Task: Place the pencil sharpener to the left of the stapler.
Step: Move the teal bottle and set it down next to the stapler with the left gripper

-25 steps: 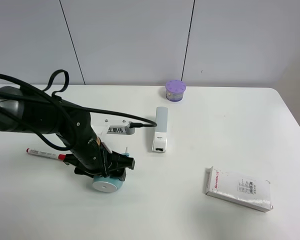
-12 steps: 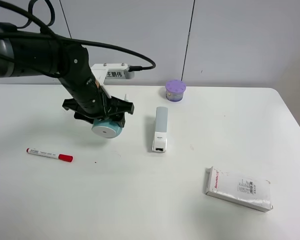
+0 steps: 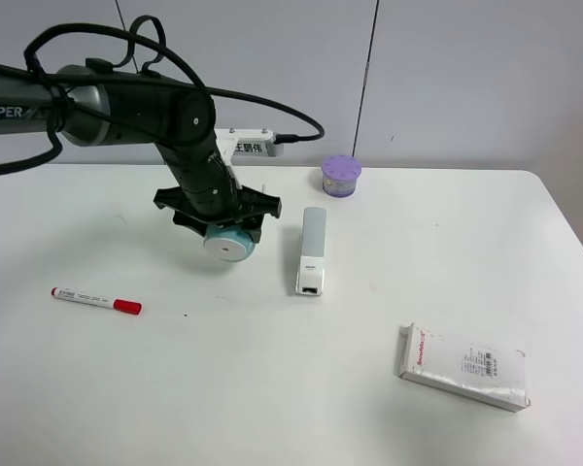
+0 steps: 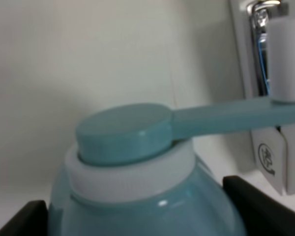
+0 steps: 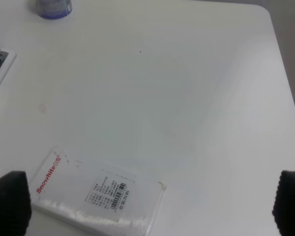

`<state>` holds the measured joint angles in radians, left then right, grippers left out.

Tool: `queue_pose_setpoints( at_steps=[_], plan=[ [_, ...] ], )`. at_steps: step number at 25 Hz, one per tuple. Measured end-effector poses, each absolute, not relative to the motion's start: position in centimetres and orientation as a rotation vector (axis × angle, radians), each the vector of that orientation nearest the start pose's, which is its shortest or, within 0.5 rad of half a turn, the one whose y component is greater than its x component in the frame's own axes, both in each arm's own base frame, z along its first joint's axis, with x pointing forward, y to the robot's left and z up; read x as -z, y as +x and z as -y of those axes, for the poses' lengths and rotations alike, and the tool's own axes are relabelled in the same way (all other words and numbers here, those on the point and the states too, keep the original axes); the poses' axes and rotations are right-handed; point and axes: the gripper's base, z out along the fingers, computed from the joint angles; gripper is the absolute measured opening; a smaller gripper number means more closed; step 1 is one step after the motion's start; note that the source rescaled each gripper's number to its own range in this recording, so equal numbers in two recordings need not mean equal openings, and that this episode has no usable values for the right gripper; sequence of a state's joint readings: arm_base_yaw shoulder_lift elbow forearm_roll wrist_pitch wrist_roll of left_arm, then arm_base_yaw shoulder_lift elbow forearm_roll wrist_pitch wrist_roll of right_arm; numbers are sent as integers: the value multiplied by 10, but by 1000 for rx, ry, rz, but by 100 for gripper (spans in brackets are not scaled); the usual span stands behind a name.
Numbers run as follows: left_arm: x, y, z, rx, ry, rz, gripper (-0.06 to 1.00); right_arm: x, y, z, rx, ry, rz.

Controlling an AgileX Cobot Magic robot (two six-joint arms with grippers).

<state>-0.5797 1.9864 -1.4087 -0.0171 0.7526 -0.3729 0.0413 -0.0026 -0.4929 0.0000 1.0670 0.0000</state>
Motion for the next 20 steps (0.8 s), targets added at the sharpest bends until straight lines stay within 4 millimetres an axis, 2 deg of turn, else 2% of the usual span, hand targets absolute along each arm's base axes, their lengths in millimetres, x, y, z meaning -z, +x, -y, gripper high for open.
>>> queue_pose_setpoints(
  at_steps=[9, 20],
  plan=[
    [-174, 348, 229, 244, 274, -2824, 2, -275, -5, 0, -26, -42, -2055],
    [-145, 349, 232, 223, 263, -2894, 2, -275, -5, 0, -26, -42, -2055]
  ],
)
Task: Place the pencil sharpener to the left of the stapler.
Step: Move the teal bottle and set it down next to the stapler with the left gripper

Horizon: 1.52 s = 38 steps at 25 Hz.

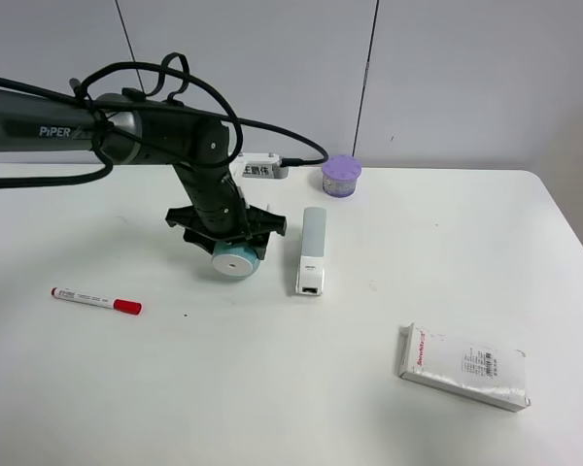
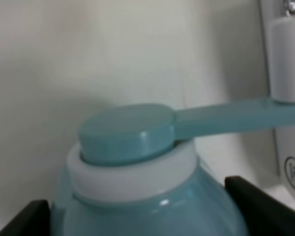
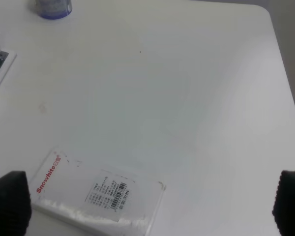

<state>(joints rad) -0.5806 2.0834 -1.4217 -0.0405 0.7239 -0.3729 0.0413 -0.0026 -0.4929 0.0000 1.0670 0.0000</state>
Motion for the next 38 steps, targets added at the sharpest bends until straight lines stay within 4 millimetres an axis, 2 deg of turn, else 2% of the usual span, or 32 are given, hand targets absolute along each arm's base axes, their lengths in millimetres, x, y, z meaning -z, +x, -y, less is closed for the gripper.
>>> queue_pose_setpoints(
  at_steps=[7, 13, 26, 29, 30, 32, 33, 35, 38],
  plan=[
    [-142, 353, 234, 246, 256, -2860, 2, -275, -5, 0, -26, -42, -2055],
    [-126, 354, 235, 231, 255, -2886, 2, -275, -5, 0, -26, -42, -2055],
    [-124, 355, 236, 236, 258, -2873, 2, -275, -5, 0, -26, -42, -2055],
    [-124, 356, 236, 230, 310, -2862, 3, -275, -5, 0, -26, -42, -2055],
    [-124, 356, 236, 225, 341, -2859, 20, -275, -5, 0, -26, -42, -2055],
    [-123, 355, 236, 223, 359, -2861, 69, -275, -5, 0, -26, -42, -2055],
    [-123, 355, 236, 225, 359, -2862, 81, -275, -5, 0, -26, -42, -2055],
    [-123, 355, 237, 231, 355, -2866, 94, -275, -5, 0, -26, -42, -2055],
    [-123, 355, 237, 240, 348, -2868, 98, -275, -5, 0, -26, -42, -2055]
  ],
)
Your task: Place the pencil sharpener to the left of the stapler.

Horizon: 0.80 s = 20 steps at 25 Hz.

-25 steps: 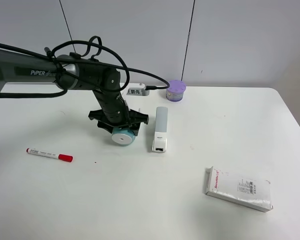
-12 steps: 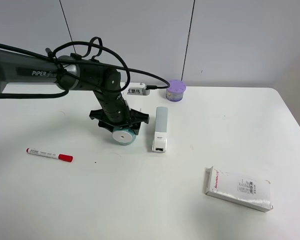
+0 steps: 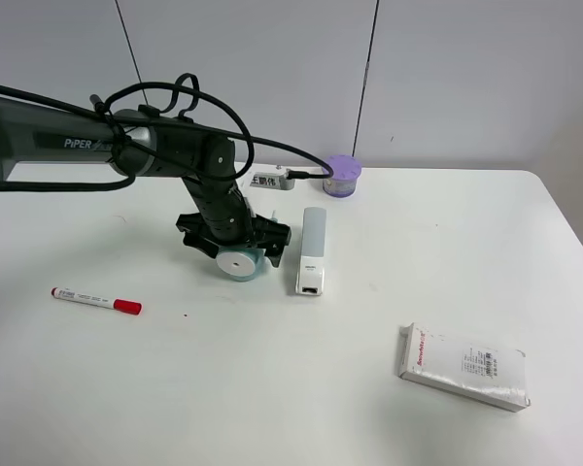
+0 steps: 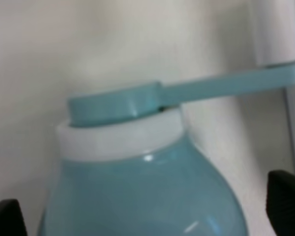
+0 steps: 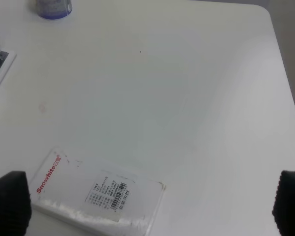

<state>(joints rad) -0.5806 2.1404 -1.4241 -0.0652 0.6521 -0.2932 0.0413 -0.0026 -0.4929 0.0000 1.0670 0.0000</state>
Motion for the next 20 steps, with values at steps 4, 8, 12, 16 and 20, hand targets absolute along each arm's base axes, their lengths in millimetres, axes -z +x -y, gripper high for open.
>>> queue_pose_setpoints(
  at_steps=[4, 8, 12, 16, 20],
  plan=[
    [-142, 350, 235, 248, 352, -2872, 99, -275, -5, 0, -26, -42, -2055],
    [-204, 337, 226, 277, 419, -2803, 99, -275, -5, 0, -26, -42, -2055],
    [-263, 332, 193, 297, 396, -2715, 99, -275, -5, 0, -26, -42, -2055],
    [-300, 341, 126, 185, 316, -2639, 99, -275, -5, 0, -26, -42, -2055],
    [-334, 327, 64, -2, 248, -2627, 99, -275, -5, 0, -26, -42, -2055]
  ],
)
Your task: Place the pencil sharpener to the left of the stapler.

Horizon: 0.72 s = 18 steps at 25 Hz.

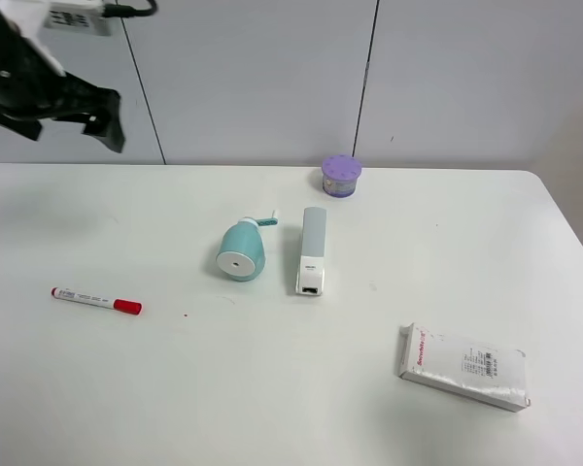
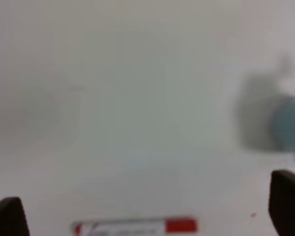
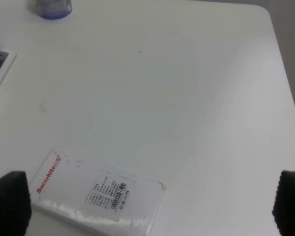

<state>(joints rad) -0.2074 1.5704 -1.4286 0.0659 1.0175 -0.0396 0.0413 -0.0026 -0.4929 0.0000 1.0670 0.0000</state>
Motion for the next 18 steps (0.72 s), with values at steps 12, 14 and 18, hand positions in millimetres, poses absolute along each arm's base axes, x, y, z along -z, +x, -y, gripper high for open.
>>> queue_pose_setpoints(
  at_steps=[12, 14, 18],
  plan=[
    [-427, 179, -5, -116, 2, -2392, 99, -275, -5, 0, -26, -42, -2055],
    [-423, 148, -6, -112, -10, -2329, 99, -275, -5, 0, -26, -42, -2055],
    [-395, 87, -6, -81, -36, -2170, 99, -275, -5, 0, -26, -42, -2055]
  ],
)
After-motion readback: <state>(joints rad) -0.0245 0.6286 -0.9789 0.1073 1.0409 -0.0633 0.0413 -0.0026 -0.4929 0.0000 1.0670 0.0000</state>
